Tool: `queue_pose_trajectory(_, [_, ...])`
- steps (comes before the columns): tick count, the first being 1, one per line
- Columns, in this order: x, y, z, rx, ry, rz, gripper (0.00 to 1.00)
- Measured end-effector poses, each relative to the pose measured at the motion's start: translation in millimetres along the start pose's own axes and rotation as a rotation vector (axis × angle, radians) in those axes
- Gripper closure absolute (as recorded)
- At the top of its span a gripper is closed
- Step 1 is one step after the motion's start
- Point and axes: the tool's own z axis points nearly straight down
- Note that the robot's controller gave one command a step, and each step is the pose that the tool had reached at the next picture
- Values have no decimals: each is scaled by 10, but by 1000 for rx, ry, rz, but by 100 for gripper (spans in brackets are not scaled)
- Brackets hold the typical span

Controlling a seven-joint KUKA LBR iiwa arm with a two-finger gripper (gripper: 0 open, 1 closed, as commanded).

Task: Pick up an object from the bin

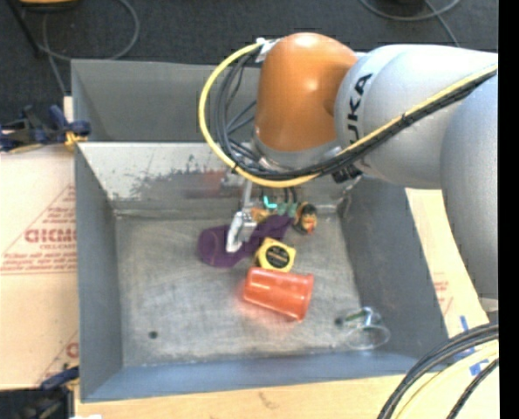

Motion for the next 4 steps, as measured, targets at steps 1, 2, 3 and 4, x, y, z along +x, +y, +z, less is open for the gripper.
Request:
queue_pose_trajectory(1, [-8, -4, -44, 0, -6, 1, 0])
queue_pose_trajectory(2, [-188, -17, 410, 1, -17, -22, 0])
queue_pose_trajectory(3, [-208, -92, 977, 3, -9, -55, 0])
queue_pose_trajectory(4, [-114, -244, 1122, -7, -10, 143, 100])
